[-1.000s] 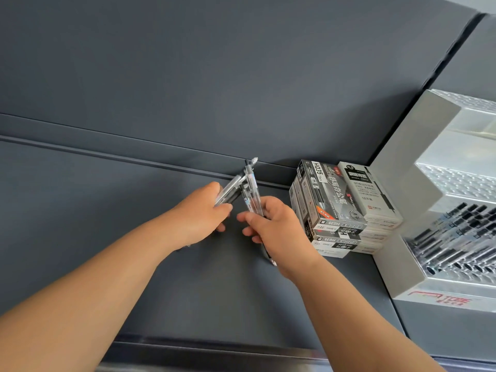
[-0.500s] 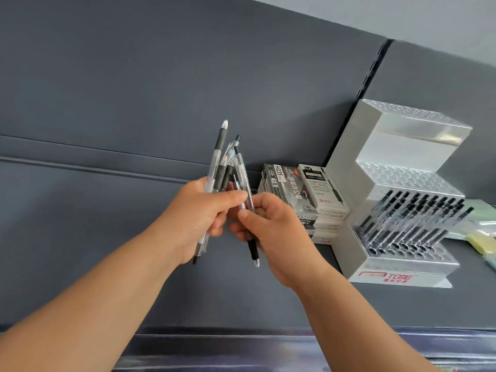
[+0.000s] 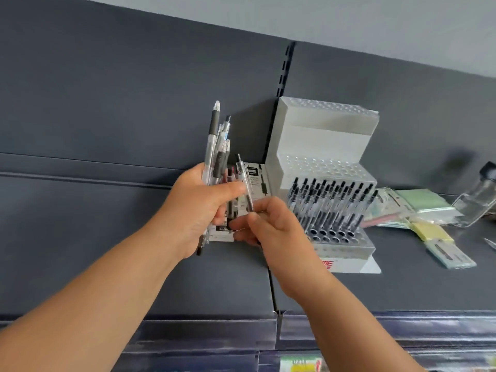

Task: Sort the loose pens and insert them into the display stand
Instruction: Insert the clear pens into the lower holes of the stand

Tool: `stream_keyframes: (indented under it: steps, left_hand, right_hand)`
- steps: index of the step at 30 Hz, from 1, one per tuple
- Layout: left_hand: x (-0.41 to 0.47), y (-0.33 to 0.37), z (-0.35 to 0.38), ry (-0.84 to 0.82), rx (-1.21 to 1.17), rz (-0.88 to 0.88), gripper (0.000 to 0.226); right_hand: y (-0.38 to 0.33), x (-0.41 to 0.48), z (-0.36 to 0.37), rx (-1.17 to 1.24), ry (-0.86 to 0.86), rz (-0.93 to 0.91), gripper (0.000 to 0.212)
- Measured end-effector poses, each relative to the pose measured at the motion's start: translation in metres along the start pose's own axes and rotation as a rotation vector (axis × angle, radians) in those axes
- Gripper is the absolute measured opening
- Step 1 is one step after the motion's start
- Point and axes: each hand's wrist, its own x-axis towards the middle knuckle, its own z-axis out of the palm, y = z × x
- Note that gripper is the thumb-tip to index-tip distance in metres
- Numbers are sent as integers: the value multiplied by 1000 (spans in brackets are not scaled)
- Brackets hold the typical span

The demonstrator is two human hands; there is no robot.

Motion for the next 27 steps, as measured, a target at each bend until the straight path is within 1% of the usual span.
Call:
stream_keyframes:
  steps: [3, 6, 8, 11, 12, 15, 18, 21, 24, 27]
  left_hand:
    - [-6, 1, 33, 2, 16, 21, 18]
    - [-11, 1, 61, 25, 34, 42, 19]
    - [-15, 1, 81, 31, 57, 58, 19]
    - [-22, 0, 108, 16, 120, 95, 19]
    - [-25, 0, 116, 8, 134, 105, 21]
    - [-30, -1, 136, -4, 190, 135, 26]
    - [-28, -1, 145, 20, 234, 120, 21]
    - [-23, -2, 142, 98, 225, 89, 12]
    - [-21, -4, 138, 168, 228, 73, 11]
    - [-20, -4, 136, 182, 229, 52, 12]
  right_hand:
    - [-2, -12, -30, 16, -28, 1, 9]
    - [-5, -21, -60, -169, 11, -76, 9]
    - [-11, -26, -83, -224, 87, -139, 10]
    - [-20, -24, -114, -121, 179, -186, 9]
    - [-22, -22, -123, -83, 175, -183, 10]
    - [-25, -16, -141, -7, 84, -170, 11]
    - [-26, -12, -156, -27, 68, -194, 14]
    - [-28, -4, -170, -54, 166, -266, 15]
    - [-25, 6, -174, -69, 223, -313, 15]
    - [-20, 12, -167, -106, 227, -342, 18]
